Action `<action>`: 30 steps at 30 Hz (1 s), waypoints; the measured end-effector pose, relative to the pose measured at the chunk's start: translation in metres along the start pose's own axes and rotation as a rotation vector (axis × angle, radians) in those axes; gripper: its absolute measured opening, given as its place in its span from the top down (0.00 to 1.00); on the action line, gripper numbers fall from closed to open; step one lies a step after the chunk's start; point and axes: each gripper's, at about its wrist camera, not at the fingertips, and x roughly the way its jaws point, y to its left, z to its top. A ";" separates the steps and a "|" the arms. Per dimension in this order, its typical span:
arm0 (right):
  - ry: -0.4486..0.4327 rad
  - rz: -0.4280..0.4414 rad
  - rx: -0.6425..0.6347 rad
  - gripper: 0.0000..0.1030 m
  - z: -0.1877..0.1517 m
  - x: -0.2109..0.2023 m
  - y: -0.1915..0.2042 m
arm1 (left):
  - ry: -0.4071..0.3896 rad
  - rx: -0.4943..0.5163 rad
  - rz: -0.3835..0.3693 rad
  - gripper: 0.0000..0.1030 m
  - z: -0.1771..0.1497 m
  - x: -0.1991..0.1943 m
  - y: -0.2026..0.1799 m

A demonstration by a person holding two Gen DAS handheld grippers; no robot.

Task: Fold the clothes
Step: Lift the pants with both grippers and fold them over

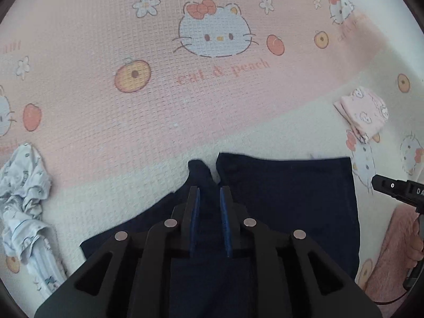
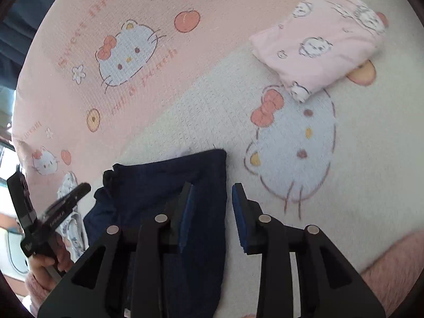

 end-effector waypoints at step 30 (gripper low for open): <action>0.215 -0.046 -0.667 0.63 -0.044 0.081 0.214 | 0.148 -0.491 -0.066 0.68 -0.085 0.016 0.194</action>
